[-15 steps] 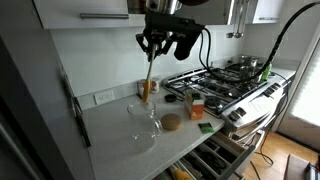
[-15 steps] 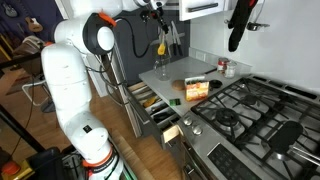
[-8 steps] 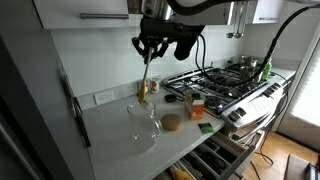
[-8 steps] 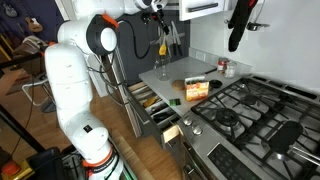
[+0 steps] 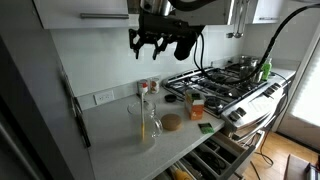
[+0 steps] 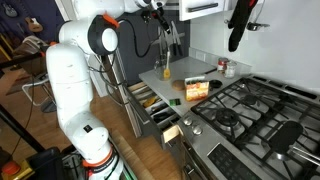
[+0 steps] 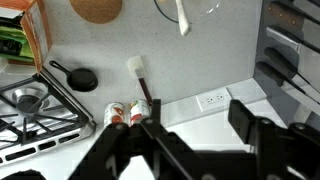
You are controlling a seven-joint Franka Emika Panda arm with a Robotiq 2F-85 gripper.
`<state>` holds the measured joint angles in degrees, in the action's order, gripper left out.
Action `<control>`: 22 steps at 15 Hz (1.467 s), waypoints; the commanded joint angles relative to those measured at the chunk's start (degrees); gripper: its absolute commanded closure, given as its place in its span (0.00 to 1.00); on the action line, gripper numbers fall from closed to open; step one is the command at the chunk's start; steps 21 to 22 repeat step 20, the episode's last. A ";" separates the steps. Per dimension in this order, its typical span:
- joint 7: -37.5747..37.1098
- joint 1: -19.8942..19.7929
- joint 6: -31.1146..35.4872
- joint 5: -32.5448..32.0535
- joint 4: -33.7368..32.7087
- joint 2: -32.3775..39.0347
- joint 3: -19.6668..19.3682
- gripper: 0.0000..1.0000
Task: Open the right door of the upper cabinet on the left and remove the orange spatula then put it in the glass jug
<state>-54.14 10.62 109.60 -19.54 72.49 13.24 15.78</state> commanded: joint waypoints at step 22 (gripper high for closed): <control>26.69 -1.58 -23.45 17.48 -1.28 -9.75 1.64 0.00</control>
